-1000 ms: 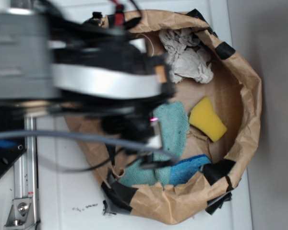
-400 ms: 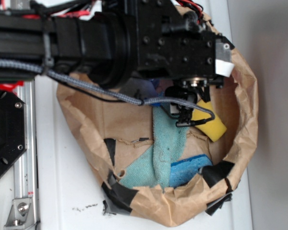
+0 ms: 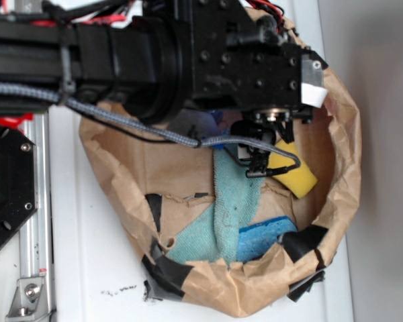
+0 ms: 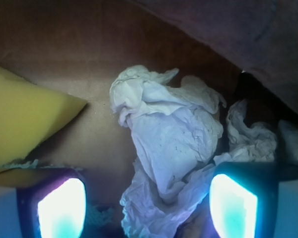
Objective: Grab the white paper.
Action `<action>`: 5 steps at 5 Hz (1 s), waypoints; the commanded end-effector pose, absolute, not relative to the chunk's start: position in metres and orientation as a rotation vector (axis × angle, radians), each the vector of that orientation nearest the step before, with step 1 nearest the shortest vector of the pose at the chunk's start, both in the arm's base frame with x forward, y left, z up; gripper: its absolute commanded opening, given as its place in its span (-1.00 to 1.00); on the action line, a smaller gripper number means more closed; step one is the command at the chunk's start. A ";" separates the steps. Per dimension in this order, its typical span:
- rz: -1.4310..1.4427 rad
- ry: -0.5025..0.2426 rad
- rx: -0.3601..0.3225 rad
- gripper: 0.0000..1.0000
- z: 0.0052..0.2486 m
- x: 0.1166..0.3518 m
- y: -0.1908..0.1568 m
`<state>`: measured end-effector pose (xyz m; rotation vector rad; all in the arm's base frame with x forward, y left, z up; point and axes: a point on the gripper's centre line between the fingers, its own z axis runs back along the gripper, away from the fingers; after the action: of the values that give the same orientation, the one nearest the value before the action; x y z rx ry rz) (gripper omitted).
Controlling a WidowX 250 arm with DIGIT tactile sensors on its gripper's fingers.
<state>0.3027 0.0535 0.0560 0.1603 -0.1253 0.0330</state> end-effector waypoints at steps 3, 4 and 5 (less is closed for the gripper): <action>-0.029 -0.198 0.066 -1.00 0.147 0.298 0.031; -0.103 -0.145 0.042 -1.00 0.197 0.289 -0.005; -0.166 -0.121 0.064 -1.00 0.190 0.276 -0.023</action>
<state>0.2771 -0.0225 0.1742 0.0654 -0.0586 -0.1504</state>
